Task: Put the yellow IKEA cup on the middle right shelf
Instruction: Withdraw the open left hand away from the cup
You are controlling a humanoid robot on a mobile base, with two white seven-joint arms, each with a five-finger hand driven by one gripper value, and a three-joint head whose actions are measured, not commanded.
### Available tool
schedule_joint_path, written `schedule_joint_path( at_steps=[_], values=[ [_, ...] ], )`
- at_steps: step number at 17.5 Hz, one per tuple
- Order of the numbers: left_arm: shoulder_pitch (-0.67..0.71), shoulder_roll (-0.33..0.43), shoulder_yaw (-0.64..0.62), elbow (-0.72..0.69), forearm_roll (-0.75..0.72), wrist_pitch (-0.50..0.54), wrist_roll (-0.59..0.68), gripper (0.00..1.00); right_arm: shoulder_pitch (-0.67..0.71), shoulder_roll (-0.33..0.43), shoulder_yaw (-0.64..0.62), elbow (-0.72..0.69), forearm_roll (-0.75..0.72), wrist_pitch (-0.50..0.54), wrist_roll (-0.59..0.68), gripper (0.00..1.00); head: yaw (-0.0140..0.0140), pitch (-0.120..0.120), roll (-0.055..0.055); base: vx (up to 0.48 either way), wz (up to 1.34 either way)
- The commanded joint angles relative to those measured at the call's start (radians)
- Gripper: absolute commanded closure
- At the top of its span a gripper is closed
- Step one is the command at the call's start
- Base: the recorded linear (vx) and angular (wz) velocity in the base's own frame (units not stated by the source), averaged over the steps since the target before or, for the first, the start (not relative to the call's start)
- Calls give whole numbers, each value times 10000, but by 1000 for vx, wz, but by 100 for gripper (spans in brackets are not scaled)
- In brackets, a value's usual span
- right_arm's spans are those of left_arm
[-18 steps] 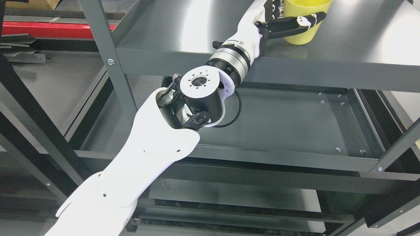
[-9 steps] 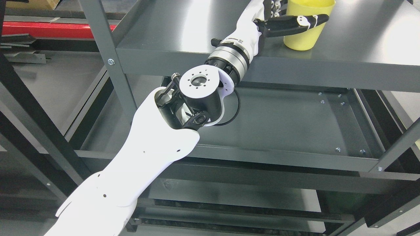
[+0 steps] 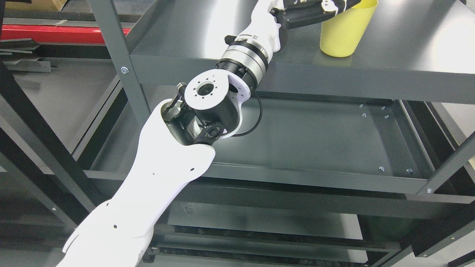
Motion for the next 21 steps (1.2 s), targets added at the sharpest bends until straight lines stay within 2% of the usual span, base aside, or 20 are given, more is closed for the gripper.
schedule_joint_path(
  at_steps=[1,5,8,10,12,16,18,21],
  values=[
    [706,175,1052,-532,-209,-1456,-1821,1,138,-175,169,0,-245,3,-3,1,0,0,0,-4,-18],
    [1427,842,1052,-425,-2414,-3465,-2821,1,138,-175,169,0,-245,3,-3,1,0,0,0,-12,12],
    [1932,1363,1098,-425,-3490,-4618,-2900,1,138,-175,169,0,-245,3,-3,1,0,0,0,-19,-8],
    [2301,1732,702,-440,-3585,-5125,-2915,1,138,-175,169,0,-245,3,-3,1,0,0,0,-27,-1],
    [2592,1825,-202,-455,-3585,-5661,-2915,1,138,-175,169,0,-245,3,-3,1,0,0,0,-29,0],
    [2915,2040,-2043,-548,-3646,-7516,-2945,1,138,-175,169,0,-245,3,-3,1,0,0,0,-59,7],
    [3206,2041,-2200,-548,-3631,-8010,-3494,1,138,-175,169,0,-245,3,-3,1,0,0,0,-113,27],
    [4246,1689,-2200,-548,-3646,-8424,-5196,1,138,-175,169,0,-245,3,-3,1,0,0,0,-146,87]
  ],
)
